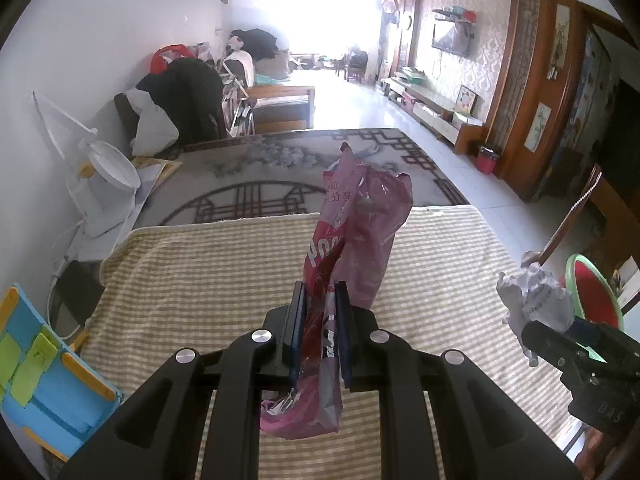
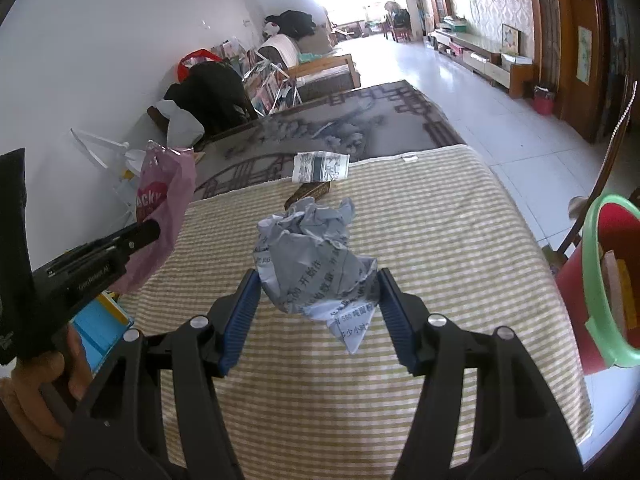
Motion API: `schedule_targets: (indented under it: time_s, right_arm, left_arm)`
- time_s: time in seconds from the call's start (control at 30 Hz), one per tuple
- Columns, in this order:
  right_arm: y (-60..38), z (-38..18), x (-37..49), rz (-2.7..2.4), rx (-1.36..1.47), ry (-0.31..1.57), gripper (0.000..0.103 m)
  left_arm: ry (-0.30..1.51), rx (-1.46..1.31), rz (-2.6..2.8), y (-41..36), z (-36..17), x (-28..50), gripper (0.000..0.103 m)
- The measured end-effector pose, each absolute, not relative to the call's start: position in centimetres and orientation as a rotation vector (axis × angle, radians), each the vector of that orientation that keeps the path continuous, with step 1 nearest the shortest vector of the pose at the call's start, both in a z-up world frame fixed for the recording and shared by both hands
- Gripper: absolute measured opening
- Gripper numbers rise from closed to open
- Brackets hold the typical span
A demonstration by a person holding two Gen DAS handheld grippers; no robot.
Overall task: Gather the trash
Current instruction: 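Lift the pink wrapper with the left gripper while the right gripper lifts the crumpled paper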
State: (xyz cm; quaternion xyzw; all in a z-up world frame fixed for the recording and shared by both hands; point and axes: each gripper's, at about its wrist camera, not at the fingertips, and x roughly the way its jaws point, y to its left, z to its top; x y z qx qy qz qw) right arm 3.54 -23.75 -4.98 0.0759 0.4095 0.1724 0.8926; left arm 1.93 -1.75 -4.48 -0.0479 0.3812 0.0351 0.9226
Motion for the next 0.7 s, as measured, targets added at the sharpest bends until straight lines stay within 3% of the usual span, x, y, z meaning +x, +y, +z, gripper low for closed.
schedule_targets:
  time_s: [0.7]
  right_arm:
    - [-29.1,-3.2,3.2,0.361,0.182,0.814,0.058]
  left_arm:
    - [0.768,-0.076,0.100,-6.4,-3.4,2.0,0.012]
